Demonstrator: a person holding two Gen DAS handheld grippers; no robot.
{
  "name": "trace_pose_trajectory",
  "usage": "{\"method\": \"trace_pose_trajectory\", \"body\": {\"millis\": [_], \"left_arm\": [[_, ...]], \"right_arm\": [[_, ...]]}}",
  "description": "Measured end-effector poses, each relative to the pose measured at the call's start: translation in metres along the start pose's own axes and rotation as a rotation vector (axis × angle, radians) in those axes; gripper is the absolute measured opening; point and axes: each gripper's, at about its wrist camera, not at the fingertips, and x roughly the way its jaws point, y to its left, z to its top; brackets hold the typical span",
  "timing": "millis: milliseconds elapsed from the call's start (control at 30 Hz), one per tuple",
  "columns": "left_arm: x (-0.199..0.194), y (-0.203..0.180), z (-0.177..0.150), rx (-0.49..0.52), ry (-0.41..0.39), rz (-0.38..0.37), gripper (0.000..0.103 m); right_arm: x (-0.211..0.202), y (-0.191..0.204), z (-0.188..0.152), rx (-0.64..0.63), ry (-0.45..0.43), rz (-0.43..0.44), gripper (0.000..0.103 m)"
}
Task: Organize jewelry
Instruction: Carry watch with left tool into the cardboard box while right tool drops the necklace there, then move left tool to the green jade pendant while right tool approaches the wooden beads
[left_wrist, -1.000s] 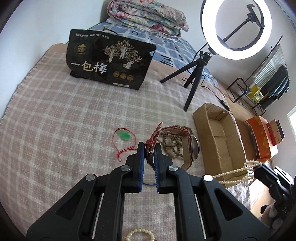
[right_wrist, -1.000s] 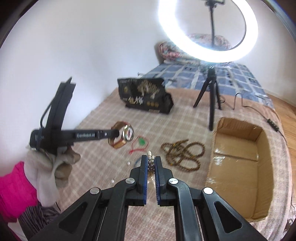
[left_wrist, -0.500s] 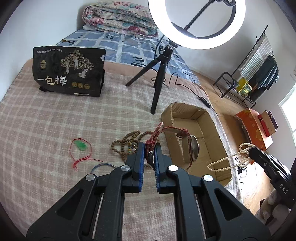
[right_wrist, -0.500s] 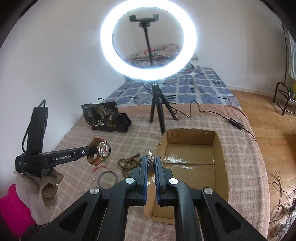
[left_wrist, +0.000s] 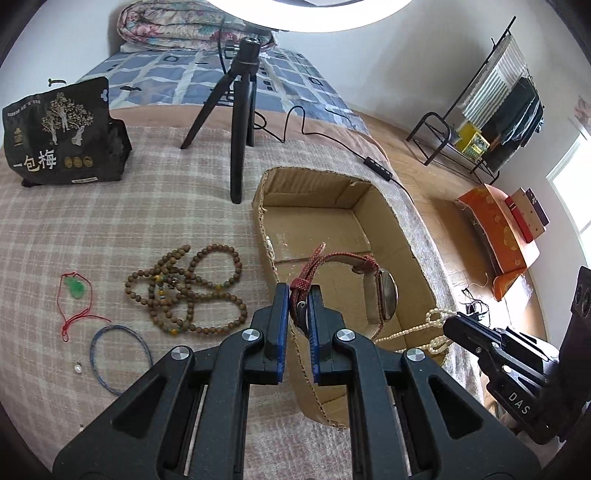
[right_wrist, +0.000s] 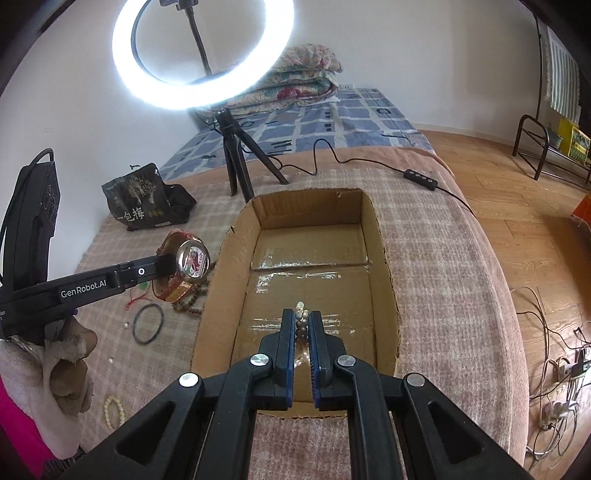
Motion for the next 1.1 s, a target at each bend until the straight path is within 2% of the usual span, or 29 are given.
{"method": "trace_pose_trajectory", "body": {"millis": [67,100,133,167,200,267,333,700,800,867,967,1100], "left_arm": [[0.008,-0.005,-0.002,0.007,0.018,-0.011,0.008],[0.012,-0.007,-0.003,0.008,0.029,-0.02,0.013],[0.015,-0.008,-0.004,0.007,0.04,-0.03,0.017],[0.017,-0.009,-0.004,0.006,0.046,-0.04,0.027],[0.017,-0.01,-0.004,0.002,0.049,-0.04,0.042],[0.012,-0.008,-0.004,-0.011,0.028,-0.023,0.047],[0.01,-0.006,-0.003,-0.016,0.012,-0.013,0.047],[-0.012,0.01,0.002,-0.006,-0.026,0.02,0.047],[-0.025,0.014,0.002,0.022,-0.052,0.053,0.047],[-0.033,0.019,0.001,0.041,-0.07,0.077,0.047],[-0.048,0.033,-0.001,0.043,-0.093,0.101,0.047],[-0.067,0.058,-0.003,0.039,-0.117,0.13,0.047]], "right_arm": [[0.001,-0.002,-0.002,-0.003,0.011,0.0,0.005],[0.001,-0.003,-0.003,-0.008,0.012,-0.003,0.006],[0.0,-0.003,-0.004,-0.015,0.011,-0.008,0.013],[-0.001,-0.002,-0.006,-0.02,0.007,-0.019,0.031],[-0.003,-0.003,-0.006,-0.024,0.001,-0.036,0.039],[-0.005,-0.005,-0.007,-0.02,-0.006,-0.064,0.065],[-0.008,-0.007,-0.007,-0.011,-0.014,-0.075,0.073],[-0.013,0.006,-0.004,-0.029,-0.028,-0.076,0.083],[-0.015,0.012,-0.003,-0.041,-0.036,-0.086,0.086],[-0.016,0.017,-0.001,-0.046,-0.04,-0.083,0.093],[-0.02,0.027,0.002,-0.053,-0.051,-0.072,0.1],[-0.025,0.043,0.006,-0.075,-0.067,-0.049,0.101]]}}
